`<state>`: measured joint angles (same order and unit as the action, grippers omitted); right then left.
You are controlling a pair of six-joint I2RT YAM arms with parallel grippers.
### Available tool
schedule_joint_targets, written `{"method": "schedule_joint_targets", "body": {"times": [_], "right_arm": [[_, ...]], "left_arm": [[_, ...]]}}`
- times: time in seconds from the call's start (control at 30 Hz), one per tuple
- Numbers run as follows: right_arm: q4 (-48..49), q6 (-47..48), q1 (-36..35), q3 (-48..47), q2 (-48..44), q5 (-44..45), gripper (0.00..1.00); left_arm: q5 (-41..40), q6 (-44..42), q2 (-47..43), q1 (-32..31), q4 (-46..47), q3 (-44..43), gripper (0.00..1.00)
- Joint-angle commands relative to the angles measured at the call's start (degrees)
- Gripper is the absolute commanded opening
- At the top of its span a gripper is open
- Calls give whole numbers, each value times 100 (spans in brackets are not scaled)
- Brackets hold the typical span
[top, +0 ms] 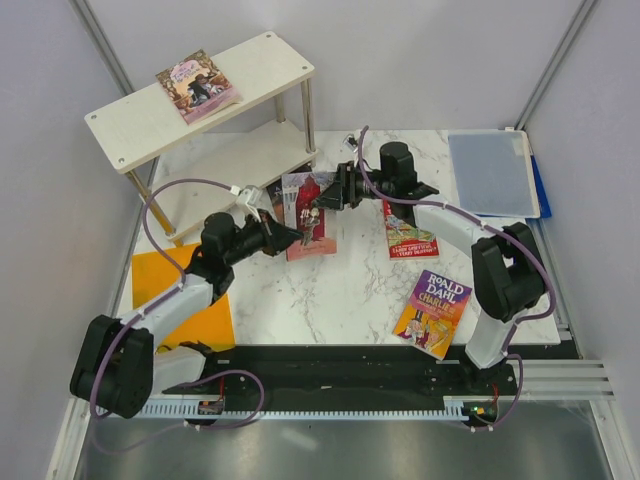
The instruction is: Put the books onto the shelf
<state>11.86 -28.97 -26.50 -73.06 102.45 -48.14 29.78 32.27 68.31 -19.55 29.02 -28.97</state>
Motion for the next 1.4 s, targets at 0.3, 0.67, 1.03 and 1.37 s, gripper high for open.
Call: {"method": "schedule_joint_targets", "body": {"times": [0.3,0.67,1.03,1.37], "right_arm": [[-105,893,-31,1091,-1368,1974,98],[255,788,-698,2207,-1351,2414,98],[1073,270,-1586,2770,-631,2344,98],[1565,-12,-1762,3008,-367,2160,98]], "left_arm": [[-904,-1004,146,-5,-3322,-4263,2],[-457,699,2439,1540,-5713,-9835,2],[1952,3409,3926,3405,-4809,-10454,2],[1847,3409,4128,3564,-4818,-9847,2]]}}
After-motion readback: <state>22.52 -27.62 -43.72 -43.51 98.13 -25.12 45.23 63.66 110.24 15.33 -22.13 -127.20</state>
